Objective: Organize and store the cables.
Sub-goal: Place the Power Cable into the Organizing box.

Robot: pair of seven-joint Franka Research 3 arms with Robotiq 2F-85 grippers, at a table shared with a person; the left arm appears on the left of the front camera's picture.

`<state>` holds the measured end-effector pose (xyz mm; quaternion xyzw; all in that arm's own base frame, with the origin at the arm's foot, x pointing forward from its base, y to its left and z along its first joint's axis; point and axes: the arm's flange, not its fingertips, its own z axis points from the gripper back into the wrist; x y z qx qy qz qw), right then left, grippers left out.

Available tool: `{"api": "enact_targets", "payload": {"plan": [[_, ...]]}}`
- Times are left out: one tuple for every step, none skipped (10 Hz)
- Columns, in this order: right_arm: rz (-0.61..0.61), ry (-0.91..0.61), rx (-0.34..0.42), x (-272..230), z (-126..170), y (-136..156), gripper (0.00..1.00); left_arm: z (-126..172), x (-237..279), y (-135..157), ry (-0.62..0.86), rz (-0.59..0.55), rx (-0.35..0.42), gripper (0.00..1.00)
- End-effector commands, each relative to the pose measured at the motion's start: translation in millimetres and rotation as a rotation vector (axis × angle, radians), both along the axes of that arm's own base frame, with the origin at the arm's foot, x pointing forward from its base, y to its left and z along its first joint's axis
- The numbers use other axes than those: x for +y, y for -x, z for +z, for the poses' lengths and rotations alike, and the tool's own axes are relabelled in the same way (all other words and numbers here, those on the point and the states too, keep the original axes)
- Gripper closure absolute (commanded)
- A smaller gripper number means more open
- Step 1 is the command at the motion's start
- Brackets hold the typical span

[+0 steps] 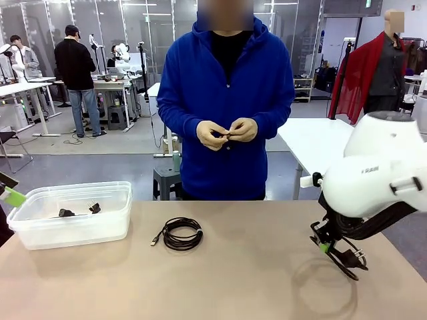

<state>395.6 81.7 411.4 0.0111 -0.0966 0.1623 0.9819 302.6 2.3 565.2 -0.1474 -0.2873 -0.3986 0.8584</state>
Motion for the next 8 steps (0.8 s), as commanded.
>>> {"api": "enact_targets", "payload": {"plan": [[0.015,-0.030,0.013,-6.4,6.5,-0.2,1.00,0.1,-0.1,0.1,-0.001,-0.002,-0.001,0.00],[0.014,-0.033,0.006,-7.1,6.8,0.3,1.00,0.1,-0.1,0.1,-0.001,-0.002,-0.001,0.00],[0.000,-0.045,-0.004,-7.9,8.3,1.4,1.00,0.1,-0.1,0.1,-0.001,-0.002,-0.001,0.00],[0.001,-0.005,0.010,-4.0,6.9,4.6,1.00,0.1,-0.1,0.1,-0.001,-0.002,-0.001,0.00],[0.001,-0.005,0.010,-4.0,6.9,4.6,1.00,0.1,-0.1,0.1,-0.001,-0.002,-0.001,0.00],[0.001,-0.005,0.010,-4.0,6.9,4.6,1.00,0.1,-0.1,0.1,-0.001,-0.002,-0.001,0.00],[0.001,-0.005,0.010,-4.0,6.9,4.6,1.00,0.1,-0.1,0.1,-0.001,-0.002,-0.001,0.00],[0.001,-0.005,0.010,-4.0,6.9,4.6,1.00,0.1,-0.1,0.1,-0.001,-0.002,-0.001,0.00]]}}
